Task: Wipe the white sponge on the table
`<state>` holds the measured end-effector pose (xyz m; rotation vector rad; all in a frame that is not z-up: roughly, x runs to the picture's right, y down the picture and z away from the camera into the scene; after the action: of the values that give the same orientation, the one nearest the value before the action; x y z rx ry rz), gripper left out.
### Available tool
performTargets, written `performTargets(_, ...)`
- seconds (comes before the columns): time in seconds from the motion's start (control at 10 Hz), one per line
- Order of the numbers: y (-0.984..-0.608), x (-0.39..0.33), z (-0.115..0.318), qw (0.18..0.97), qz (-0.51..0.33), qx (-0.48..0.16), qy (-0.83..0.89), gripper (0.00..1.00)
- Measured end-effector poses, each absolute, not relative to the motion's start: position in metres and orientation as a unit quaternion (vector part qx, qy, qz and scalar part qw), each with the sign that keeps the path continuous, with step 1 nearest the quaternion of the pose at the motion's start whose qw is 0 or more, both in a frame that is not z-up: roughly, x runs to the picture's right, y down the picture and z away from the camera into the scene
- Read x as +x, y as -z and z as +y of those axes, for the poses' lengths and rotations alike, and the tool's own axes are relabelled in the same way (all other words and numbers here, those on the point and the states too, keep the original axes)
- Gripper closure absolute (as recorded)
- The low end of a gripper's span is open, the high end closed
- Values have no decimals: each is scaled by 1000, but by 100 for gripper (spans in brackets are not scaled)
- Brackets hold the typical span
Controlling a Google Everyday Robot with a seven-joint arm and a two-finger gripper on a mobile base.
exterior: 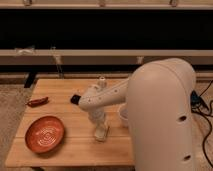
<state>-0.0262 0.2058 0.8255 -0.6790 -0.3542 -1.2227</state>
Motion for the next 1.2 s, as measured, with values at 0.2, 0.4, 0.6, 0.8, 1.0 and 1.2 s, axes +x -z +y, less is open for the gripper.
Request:
performTargets(0.2, -829, -25, 196, 760, -165, -304, 550, 55)
performTargets(0.4, -827, -35, 195, 760, -170, -299, 552, 36)
performTargets(0.6, -822, -48, 196, 756, -176, -293, 558, 21)
performTargets(0.8, -817, -62, 198, 747, -183, -287, 570, 20)
performTargets(1.0, -813, -69, 197, 742, -190, -282, 578, 20)
performTargets(1.2, -809, -73, 193, 737, -204, -280, 580, 20)
